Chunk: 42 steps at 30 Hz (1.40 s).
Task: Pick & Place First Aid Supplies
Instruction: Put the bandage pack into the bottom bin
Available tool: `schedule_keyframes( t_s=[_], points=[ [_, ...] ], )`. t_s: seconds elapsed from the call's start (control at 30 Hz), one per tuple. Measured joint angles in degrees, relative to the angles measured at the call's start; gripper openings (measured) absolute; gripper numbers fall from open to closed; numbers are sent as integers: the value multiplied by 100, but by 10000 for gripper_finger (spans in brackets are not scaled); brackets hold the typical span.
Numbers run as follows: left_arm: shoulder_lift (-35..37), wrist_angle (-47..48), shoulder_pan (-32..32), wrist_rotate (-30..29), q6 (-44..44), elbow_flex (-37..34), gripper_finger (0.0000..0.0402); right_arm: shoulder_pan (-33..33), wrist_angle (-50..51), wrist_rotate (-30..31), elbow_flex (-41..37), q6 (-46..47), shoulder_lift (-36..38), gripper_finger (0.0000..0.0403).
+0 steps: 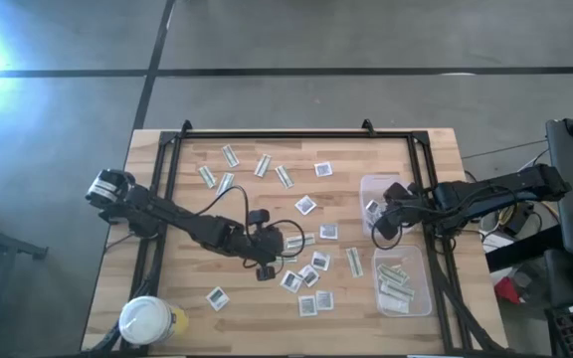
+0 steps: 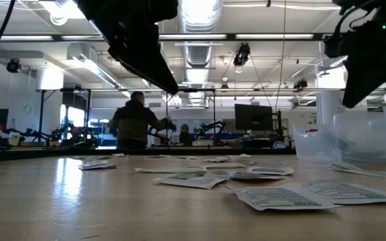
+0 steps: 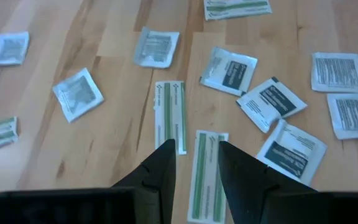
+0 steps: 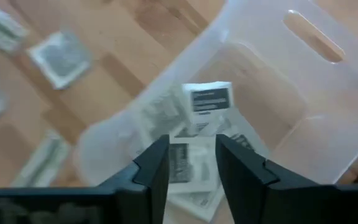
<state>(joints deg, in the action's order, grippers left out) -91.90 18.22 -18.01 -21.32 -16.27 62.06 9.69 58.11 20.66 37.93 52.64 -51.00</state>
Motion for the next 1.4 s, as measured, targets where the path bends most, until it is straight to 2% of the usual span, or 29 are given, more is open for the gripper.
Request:
schedule_keyframes(
  t_s=[0.23,0.57,0.7,0.83,1.2,1.4],
  points=[
    [0,213,-33,268,-295,-8,115,186,-162,-380,749,-37,-1,139],
    [-56,-44,-326,332,-348,-174,115,1515,-1582,-471,726,-46,-202,122],
    [-63,-483,-355,349,-340,-346,115,1994,-2272,-474,726,-77,-529,116],
    [-63,-693,-353,349,-335,-435,115,2169,-2704,-482,770,-369,-939,114],
    [-63,-656,-369,570,-446,-435,115,2117,-2583,-440,1348,-1677,-1993,131],
    [-68,-570,-369,570,-492,-533,115,2085,-1424,-419,1951,-2170,-2492,151]
  ],
)
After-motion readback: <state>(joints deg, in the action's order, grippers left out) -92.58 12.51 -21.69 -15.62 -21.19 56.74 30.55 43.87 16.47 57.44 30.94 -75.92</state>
